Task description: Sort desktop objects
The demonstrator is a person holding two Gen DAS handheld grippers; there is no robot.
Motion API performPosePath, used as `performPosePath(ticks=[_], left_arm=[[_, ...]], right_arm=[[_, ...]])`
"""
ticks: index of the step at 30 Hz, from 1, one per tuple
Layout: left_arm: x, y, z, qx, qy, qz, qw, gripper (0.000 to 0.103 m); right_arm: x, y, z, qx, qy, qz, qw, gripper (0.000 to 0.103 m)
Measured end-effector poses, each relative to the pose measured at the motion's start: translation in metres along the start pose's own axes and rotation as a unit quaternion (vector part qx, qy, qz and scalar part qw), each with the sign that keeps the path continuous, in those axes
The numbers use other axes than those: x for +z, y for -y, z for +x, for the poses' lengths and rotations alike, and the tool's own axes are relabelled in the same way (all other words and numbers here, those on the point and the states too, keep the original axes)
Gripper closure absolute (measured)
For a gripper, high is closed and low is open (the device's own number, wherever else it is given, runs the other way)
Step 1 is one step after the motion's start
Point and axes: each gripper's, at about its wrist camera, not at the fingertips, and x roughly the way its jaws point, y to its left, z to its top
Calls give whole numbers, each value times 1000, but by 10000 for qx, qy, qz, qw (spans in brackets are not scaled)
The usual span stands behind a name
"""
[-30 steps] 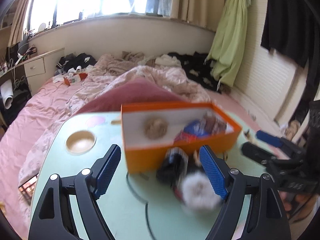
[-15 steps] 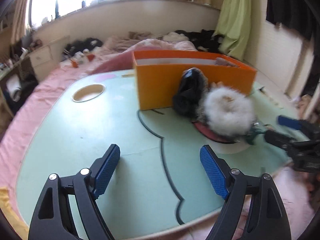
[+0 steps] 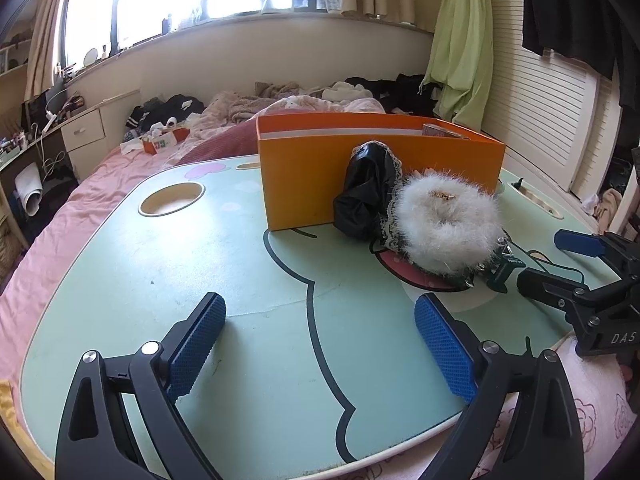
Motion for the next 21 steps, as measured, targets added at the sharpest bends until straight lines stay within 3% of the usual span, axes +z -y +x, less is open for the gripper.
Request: performPosePath(ticks=[6, 21], left_arm=[[0, -1, 2, -78, -7, 43, 10000, 0], [0, 0, 2, -84, -3, 47, 10000, 0]], right_arm=[[0, 0, 0, -1, 3, -1, 10000, 0], [-1, 0, 0, 4, 10, -5, 10000, 0]])
